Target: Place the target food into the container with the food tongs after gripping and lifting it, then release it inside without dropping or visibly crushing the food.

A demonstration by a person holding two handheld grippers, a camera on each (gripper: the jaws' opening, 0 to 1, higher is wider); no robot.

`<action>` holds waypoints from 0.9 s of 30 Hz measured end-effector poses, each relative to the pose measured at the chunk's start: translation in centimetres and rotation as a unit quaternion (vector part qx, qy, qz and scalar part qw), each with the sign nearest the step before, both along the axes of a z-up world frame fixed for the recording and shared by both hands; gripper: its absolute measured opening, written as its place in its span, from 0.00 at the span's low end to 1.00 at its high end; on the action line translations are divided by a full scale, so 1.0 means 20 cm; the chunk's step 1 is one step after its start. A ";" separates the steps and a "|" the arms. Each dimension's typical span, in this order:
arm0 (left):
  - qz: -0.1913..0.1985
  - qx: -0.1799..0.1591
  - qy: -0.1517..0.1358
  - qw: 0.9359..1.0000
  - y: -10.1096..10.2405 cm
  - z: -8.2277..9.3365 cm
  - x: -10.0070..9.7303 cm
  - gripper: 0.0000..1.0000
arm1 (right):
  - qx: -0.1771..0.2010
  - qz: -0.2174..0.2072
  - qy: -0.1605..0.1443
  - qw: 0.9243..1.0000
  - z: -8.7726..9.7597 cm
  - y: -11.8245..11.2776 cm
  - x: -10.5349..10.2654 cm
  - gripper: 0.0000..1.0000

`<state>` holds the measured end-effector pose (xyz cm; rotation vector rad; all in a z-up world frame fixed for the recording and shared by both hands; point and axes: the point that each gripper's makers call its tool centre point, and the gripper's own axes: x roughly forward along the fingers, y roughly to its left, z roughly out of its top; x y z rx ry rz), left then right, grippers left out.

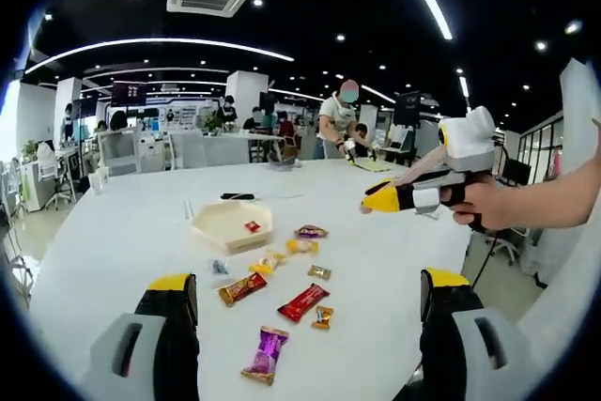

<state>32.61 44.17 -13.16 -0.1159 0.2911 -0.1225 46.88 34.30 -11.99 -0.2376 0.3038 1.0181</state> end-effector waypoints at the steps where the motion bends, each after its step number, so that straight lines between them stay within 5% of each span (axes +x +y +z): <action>1: -0.001 -0.002 0.000 1.000 0.00 0.00 -0.01 0.99 | 0.000 -0.002 -0.001 1.000 0.01 -0.01 -0.01 0.21; 11: -0.005 -0.021 -0.018 1.000 -0.02 0.07 -0.06 0.99 | 0.000 0.000 -0.039 0.999 0.25 -0.02 -0.01 0.22; 19: -0.007 -0.047 -0.049 0.998 -0.02 0.19 0.02 0.99 | -0.014 0.020 -0.066 0.998 0.37 0.02 0.16 0.22; 27: 0.000 -0.042 -0.061 0.997 -0.07 0.25 0.13 0.99 | -0.006 0.038 -0.055 0.998 0.45 0.00 0.41 0.22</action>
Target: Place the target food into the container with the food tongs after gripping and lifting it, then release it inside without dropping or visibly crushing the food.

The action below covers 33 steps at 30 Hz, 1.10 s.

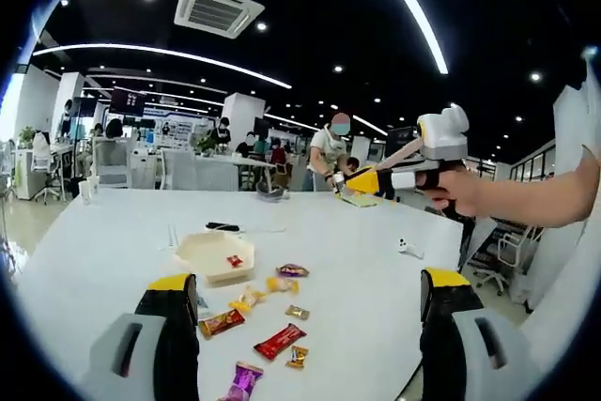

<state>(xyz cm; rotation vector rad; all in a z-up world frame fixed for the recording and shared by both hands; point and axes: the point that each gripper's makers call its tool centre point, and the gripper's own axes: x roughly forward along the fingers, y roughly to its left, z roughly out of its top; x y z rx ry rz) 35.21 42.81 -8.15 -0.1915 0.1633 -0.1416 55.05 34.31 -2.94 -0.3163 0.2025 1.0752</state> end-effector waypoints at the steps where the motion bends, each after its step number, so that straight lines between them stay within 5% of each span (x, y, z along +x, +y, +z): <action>1: 0.002 0.000 0.000 1.000 0.00 0.00 0.01 0.99 | 0.000 0.008 0.007 1.000 0.00 0.01 0.01 0.21; 7: 0.011 0.017 0.021 1.000 -0.02 -0.04 0.09 0.99 | -0.003 0.045 0.018 0.999 -0.02 0.02 0.11 0.22; 17: 0.037 0.024 0.038 0.998 0.00 -0.11 0.25 0.99 | -0.008 0.105 0.071 0.992 -0.29 0.03 0.19 0.22; 23: 0.039 0.005 0.057 0.998 0.03 -0.16 0.25 0.99 | -0.036 0.109 0.093 0.989 -0.49 0.03 0.23 0.22; 25: 0.036 0.004 0.078 0.996 0.03 -0.19 0.23 0.99 | -0.040 0.104 0.106 0.988 -0.51 0.02 0.23 0.22; 33: 0.038 -0.002 0.074 0.997 0.08 -0.21 0.25 0.99 | -0.062 0.103 0.100 0.988 -0.55 0.03 0.31 0.23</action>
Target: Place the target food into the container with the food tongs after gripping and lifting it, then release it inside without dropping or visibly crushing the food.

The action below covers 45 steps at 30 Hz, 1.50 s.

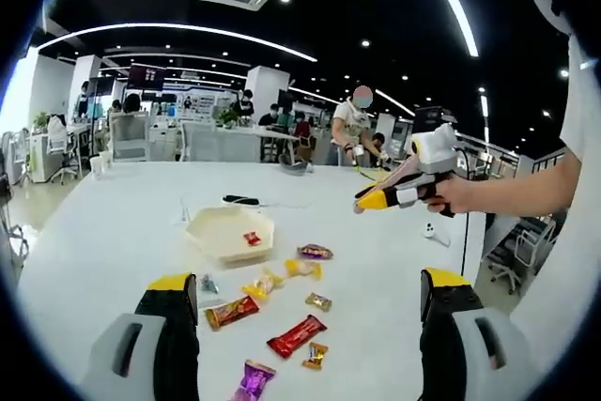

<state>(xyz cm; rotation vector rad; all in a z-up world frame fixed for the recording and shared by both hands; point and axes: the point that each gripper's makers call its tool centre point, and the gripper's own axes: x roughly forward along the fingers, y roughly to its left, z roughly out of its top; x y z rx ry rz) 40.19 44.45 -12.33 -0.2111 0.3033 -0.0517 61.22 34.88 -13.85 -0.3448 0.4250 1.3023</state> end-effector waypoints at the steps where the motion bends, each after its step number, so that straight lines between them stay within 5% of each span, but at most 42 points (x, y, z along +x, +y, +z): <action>1: -0.002 0.000 0.006 1.000 0.01 -0.01 0.01 0.99 | -0.007 -0.003 0.001 1.000 -0.01 0.00 0.01 0.23; 10: -0.006 -0.012 0.000 1.000 0.05 0.02 0.05 0.99 | -0.016 0.012 0.002 1.000 -0.06 0.07 0.05 0.23; 12: -0.011 -0.018 -0.002 1.000 0.08 0.00 0.08 0.99 | -0.033 0.026 -0.038 0.998 -0.08 0.07 0.08 0.23; 15: -0.017 -0.020 0.008 1.000 0.08 0.02 0.09 0.99 | -0.033 0.018 -0.006 0.999 -0.12 0.07 0.07 0.23; 19: -0.012 -0.021 0.002 1.000 0.08 0.02 0.10 0.99 | -0.058 0.040 -0.023 0.997 -0.19 0.07 0.08 0.23; 24: -0.020 -0.026 0.014 0.999 0.06 -0.05 0.13 0.99 | -0.049 0.024 -0.002 0.999 -0.19 0.07 0.16 0.23; 31: -0.008 -0.026 -0.011 1.000 0.09 0.01 0.12 0.99 | -0.048 0.026 -0.010 0.998 -0.19 0.10 0.20 0.24; 34: -0.018 -0.063 -0.013 0.998 0.07 0.00 0.13 0.99 | -0.044 0.023 -0.005 0.999 -0.21 0.11 0.22 0.24; 37: -0.007 -0.036 -0.026 0.999 0.10 0.05 0.12 0.99 | -0.064 0.047 0.000 0.997 -0.29 0.10 0.18 0.24; 41: 0.012 -0.060 -0.031 0.998 0.11 0.04 0.12 0.99 | -0.071 0.064 -0.006 0.995 -0.32 0.10 0.16 0.24; 43: 0.017 -0.099 -0.039 0.994 0.09 0.06 0.13 0.99 | -0.072 0.064 -0.008 0.995 -0.34 0.10 0.17 0.24; 45: 0.021 -0.091 -0.042 0.995 0.09 0.10 0.12 0.99 | -0.071 0.059 0.004 0.996 -0.36 0.10 0.18 0.24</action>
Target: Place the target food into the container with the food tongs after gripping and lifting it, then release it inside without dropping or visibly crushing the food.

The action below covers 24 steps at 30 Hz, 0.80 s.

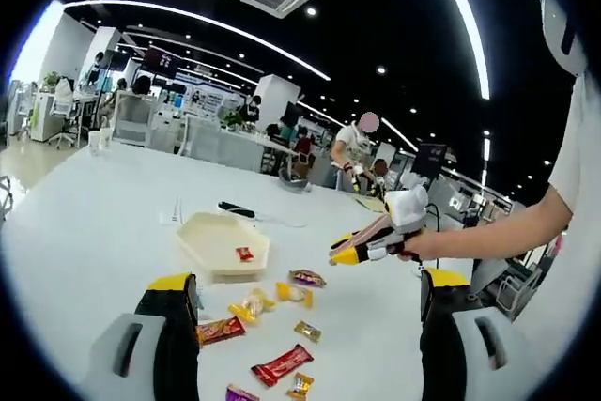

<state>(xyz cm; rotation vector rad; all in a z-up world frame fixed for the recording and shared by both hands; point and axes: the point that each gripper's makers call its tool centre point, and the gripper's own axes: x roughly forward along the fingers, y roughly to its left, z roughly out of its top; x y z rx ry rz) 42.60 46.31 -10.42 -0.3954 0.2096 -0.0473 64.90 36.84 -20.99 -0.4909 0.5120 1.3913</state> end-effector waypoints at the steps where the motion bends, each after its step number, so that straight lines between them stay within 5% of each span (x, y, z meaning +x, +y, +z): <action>1: 0.002 0.006 0.000 1.000 0.00 0.01 0.00 0.99 | 0.000 0.001 0.002 1.000 -0.01 0.00 0.00 0.24; 7: 0.011 0.009 0.000 1.000 0.01 0.02 -0.02 0.99 | -0.007 0.008 -0.001 1.000 -0.04 0.02 0.02 0.24; 11: -0.004 0.030 0.030 0.999 0.00 -0.06 -0.04 0.99 | 0.004 -0.012 0.018 1.000 -0.06 0.03 0.06 0.25; 24: -0.013 0.065 0.061 0.996 0.01 -0.11 -0.04 0.99 | -0.010 -0.006 0.018 1.000 -0.17 0.02 0.16 0.25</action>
